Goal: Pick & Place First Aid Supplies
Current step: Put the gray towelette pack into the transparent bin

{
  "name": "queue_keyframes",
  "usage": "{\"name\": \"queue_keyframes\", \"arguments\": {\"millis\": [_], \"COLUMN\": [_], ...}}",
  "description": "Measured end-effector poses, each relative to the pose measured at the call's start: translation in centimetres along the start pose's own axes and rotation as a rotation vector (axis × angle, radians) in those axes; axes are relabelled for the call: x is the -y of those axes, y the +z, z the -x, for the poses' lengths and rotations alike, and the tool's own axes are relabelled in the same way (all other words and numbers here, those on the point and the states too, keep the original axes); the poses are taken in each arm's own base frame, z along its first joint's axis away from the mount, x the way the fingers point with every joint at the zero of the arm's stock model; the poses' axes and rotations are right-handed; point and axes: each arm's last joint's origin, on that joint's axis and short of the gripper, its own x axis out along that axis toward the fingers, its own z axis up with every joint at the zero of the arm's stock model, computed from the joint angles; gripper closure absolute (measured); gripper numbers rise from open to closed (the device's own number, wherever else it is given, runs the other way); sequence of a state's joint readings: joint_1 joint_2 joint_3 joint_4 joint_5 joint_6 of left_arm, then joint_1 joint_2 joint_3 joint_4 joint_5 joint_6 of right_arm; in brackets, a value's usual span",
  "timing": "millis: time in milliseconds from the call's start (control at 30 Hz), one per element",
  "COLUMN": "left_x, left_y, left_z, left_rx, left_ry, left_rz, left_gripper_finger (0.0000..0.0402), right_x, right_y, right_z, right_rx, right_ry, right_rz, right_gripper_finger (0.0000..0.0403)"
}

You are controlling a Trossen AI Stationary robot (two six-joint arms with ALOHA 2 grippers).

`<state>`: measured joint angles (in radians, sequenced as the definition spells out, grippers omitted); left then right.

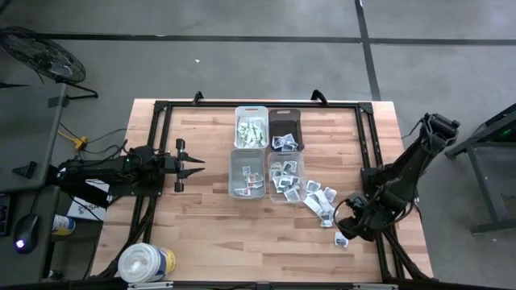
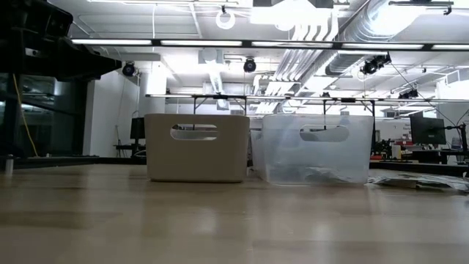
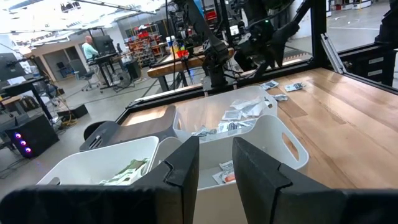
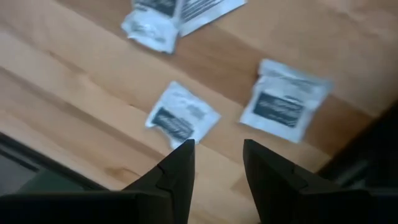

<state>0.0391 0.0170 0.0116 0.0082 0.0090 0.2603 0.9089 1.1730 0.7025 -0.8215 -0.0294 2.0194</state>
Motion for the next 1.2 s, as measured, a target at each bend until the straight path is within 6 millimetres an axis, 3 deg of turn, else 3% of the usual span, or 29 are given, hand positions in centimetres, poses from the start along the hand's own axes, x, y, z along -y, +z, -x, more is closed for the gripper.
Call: {"name": "queue_keyframes", "arguments": {"millis": [333, 767, 1200], "left_x": [0.0, 0.0, 0.0], "left_y": [0.0, 0.0, 0.0], "left_z": [0.0, 0.0, 0.0], "left_rx": [0.000, 0.000, 0.000], "left_ry": [0.000, 0.000, 0.000], "left_rz": [0.000, 0.000, 0.000], "left_gripper_finger": [0.0305, 0.0305, 0.0305], "right_x": [-1.5, -2.0, -1.4], "right_y": [-0.7, 2.5, 3.7], "right_z": [-2.5, -4.1, -4.5], "right_rx": [-0.074, -0.104, -0.109], "right_ry": [-0.047, -0.257, -0.301], "right_rz": [-0.091, -0.314, -0.385], "right_gripper_finger": [0.0272, 0.0272, 0.0272]}}
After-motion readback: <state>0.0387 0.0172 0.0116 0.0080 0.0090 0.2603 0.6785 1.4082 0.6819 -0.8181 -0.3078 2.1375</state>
